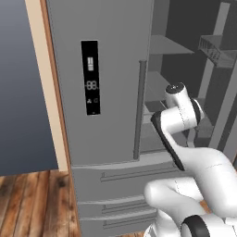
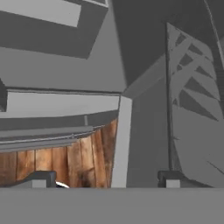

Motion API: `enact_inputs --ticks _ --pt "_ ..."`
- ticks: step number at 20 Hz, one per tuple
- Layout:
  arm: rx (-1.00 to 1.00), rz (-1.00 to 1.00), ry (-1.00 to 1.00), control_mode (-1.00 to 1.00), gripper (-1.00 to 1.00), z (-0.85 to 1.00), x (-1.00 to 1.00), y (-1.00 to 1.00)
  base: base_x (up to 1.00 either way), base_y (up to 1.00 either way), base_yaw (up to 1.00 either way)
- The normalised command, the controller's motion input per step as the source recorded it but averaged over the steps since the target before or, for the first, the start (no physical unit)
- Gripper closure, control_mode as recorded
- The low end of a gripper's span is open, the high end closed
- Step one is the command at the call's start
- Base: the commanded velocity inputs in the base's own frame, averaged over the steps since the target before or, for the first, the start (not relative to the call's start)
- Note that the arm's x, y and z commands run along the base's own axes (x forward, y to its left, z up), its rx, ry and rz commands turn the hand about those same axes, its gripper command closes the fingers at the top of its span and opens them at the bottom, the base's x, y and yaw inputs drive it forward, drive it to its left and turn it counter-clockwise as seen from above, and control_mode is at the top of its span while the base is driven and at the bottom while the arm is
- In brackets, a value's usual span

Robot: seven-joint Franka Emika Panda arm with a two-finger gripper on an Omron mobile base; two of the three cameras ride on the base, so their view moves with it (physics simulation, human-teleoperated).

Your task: Move the hot dog bun to the plate on the dining table and place the condiment next to that plate. Then navigate to the fridge and take the sausage and place it on the plate as well.

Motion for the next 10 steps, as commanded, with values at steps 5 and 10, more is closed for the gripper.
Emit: enact_inputs --ticks 5,10 --pt "0.0 -0.1 0.0 -1.0 -1.0 -0.32 -0.22 -0.91 0.0 0.0 0.0" --pt "0.0 -0.02 -0.07 -1.0 -1.0 -0.1 -0.54 -0.68 0.0 0.0 0.0"
